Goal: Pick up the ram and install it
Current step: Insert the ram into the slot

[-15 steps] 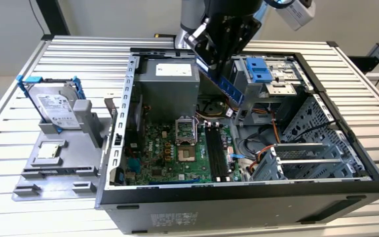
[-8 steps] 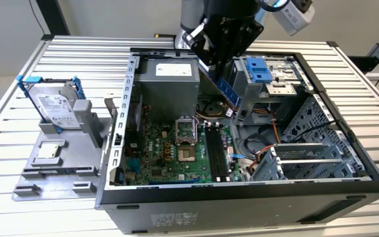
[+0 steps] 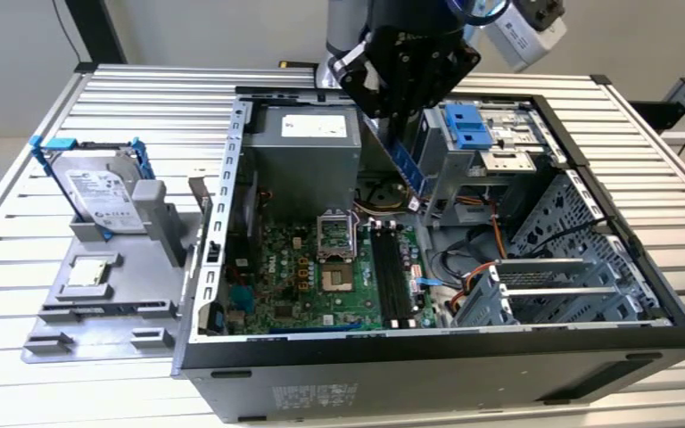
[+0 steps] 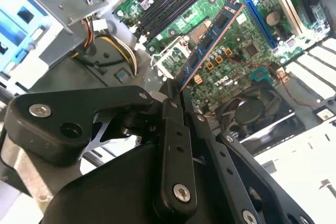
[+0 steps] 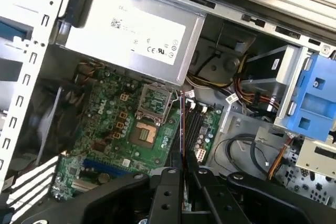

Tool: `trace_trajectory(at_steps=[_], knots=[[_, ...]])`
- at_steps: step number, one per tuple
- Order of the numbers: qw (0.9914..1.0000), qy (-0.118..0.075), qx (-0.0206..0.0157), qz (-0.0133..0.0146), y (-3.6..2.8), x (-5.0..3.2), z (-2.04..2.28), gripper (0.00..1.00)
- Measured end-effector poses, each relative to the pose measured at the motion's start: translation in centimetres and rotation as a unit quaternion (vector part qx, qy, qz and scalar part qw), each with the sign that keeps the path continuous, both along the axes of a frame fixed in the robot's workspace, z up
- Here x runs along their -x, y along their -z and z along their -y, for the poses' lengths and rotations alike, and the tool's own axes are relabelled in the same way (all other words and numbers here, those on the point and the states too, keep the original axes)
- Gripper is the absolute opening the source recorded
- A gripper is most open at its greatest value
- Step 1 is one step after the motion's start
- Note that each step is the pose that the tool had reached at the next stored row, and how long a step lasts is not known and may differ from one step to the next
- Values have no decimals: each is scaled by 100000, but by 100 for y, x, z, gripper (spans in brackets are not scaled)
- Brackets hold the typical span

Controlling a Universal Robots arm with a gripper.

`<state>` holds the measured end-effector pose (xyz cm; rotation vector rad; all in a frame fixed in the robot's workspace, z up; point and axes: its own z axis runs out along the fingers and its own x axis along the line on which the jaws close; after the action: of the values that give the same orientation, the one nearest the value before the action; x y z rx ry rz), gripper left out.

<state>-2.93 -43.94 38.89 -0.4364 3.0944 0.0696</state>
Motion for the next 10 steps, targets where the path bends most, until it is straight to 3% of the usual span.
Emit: trace_trajectory(at_steps=[5,10], knots=[[99939,3495,-3,2,4,0,2,0],[99760,6931,-6,2,8,0,4,0]])
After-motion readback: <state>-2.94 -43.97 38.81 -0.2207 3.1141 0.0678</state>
